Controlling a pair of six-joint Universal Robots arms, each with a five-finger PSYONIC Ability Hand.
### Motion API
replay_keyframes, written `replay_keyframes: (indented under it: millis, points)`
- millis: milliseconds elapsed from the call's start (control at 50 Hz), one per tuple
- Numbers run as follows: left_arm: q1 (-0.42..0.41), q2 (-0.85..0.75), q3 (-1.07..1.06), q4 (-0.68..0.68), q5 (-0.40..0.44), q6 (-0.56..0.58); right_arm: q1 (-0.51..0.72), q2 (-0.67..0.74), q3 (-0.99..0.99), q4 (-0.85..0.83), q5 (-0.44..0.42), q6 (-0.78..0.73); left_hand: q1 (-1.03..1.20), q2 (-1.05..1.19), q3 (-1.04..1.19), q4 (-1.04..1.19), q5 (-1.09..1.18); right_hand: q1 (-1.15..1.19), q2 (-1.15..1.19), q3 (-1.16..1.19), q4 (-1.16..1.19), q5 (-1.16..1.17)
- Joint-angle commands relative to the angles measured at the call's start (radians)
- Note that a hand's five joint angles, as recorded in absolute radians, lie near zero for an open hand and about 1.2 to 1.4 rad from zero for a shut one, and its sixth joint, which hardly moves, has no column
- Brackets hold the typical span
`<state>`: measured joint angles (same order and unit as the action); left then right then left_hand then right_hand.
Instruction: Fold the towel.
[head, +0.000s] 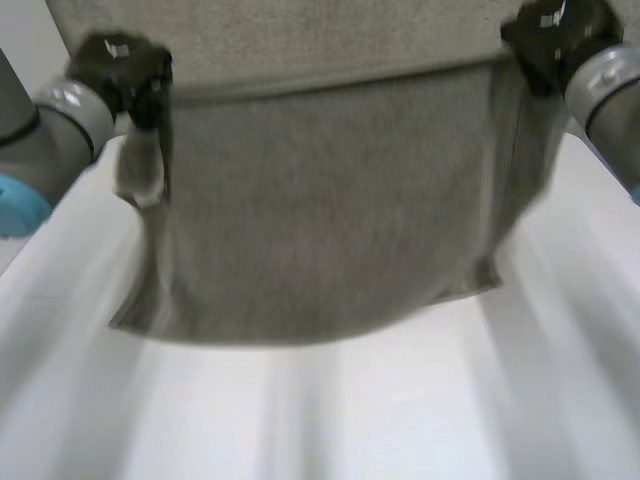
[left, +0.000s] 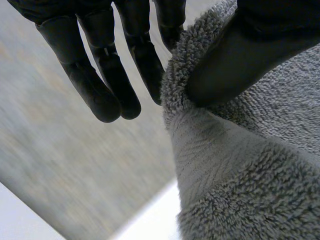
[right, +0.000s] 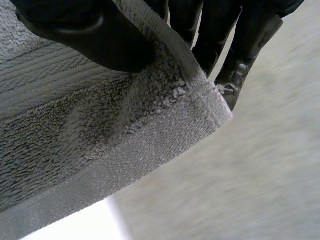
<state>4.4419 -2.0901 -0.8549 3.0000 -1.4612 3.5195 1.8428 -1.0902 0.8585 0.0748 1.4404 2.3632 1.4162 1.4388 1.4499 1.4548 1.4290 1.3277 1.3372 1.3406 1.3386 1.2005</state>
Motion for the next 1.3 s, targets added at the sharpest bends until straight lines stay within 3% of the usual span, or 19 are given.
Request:
replay_keyframes:
  millis: [20, 160, 320, 360, 380, 420, 480, 520, 540, 580, 640, 680, 900, 1180, 1300]
  points:
    - [-0.003, 0.018, 0.152, 0.167, -0.007, -0.037, 0.021, -0.075, 0.100, -0.522, 0.035, 0.021, -0.105, -0.127, -0.138, -0.143, -0.292, 0.069, 0.059, 0.056, 0.058, 0.021]
    - [0.016, 0.108, 0.094, 0.223, -0.013, -0.151, 0.016, -0.180, 0.188, -0.567, 0.005, 0.060, -0.102, -0.124, -0.135, -0.140, -0.289, 0.069, 0.059, 0.056, 0.058, 0.021]
    - [0.071, 0.165, -0.177, 0.212, 0.027, -0.192, 0.003, -0.188, 0.258, -0.224, -0.075, 0.073, -0.105, -0.127, -0.138, -0.143, -0.292, 0.069, 0.059, 0.056, 0.058, 0.021]
    - [0.083, 0.188, -0.347, 0.218, 0.091, -0.182, -0.008, -0.181, 0.334, -0.092, -0.116, 0.070, -0.108, -0.130, -0.141, -0.146, -0.295, 0.069, 0.059, 0.056, 0.058, 0.021]
    - [0.083, 0.188, -0.348, 0.218, 0.091, -0.182, -0.008, -0.181, 0.335, -0.092, -0.117, 0.070, -0.108, -0.130, -0.141, -0.146, -0.295, 0.069, 0.059, 0.056, 0.058, 0.021]
    - [0.108, 0.206, -0.519, 0.229, 0.168, -0.127, -0.030, -0.181, 0.446, -0.032, -0.149, 0.062, -0.113, -0.136, -0.147, -0.152, -0.301, 0.069, 0.059, 0.056, 0.058, 0.021]
    - [0.120, 0.212, -0.601, 0.241, 0.202, -0.080, -0.037, -0.178, 0.508, -0.030, -0.163, 0.059, -0.122, -0.145, -0.156, -0.161, -0.310, 0.069, 0.059, 0.056, 0.058, 0.021]
    - [0.129, 0.217, -0.744, 0.281, 0.235, 0.036, -0.042, -0.178, 0.624, -0.039, -0.179, 0.048, -0.143, -0.165, -0.176, -0.181, -0.330, 0.069, 0.059, 0.056, 0.058, 0.021]
    - [0.129, 0.217, -0.745, 0.281, 0.236, 0.036, -0.042, -0.178, 0.625, -0.040, -0.179, 0.048, -0.143, -0.165, -0.177, -0.181, -0.330, 0.069, 0.059, 0.056, 0.058, 0.021]
    - [0.132, 0.217, -0.855, 0.328, 0.236, 0.155, -0.042, -0.177, 0.715, -0.061, -0.178, 0.024, -0.155, -0.177, -0.188, -0.193, -0.342, 0.069, 0.059, 0.056, 0.058, 0.021]
    - [0.132, 0.217, -0.895, 0.352, 0.236, 0.200, -0.042, -0.177, 0.754, -0.078, -0.176, 0.013, -0.193, -0.215, -0.226, -0.231, -0.380, 0.069, 0.059, 0.056, 0.058, 0.021]
    - [0.134, 0.217, -0.950, 0.393, 0.231, 0.259, -0.042, -0.177, 0.809, -0.105, -0.172, 0.008, -0.307, -0.329, -0.340, -0.345, -0.494, 0.069, 0.059, 0.056, 0.058, 0.021]
    - [0.119, 0.232, -1.026, 0.416, 0.234, 0.279, -0.045, -0.194, 0.883, -0.118, -0.117, 0.021, -0.870, -0.893, -0.904, -0.909, -1.058, 0.069, 0.059, 0.056, 0.058, 0.021]
    - [0.134, 0.222, -1.056, 0.484, 0.226, 0.279, -0.057, -0.208, 0.918, -0.136, -0.106, 0.024, -0.965, -0.987, -0.999, -1.004, -1.152, 0.069, 0.059, 0.056, 0.058, 0.021]
    - [0.131, 0.309, -1.107, 0.474, 0.223, 0.269, -0.056, -0.203, 0.927, -0.153, -0.106, 0.025, -0.982, -1.005, -1.016, -1.021, -1.170, 0.069, 0.059, 0.056, 0.058, 0.021]
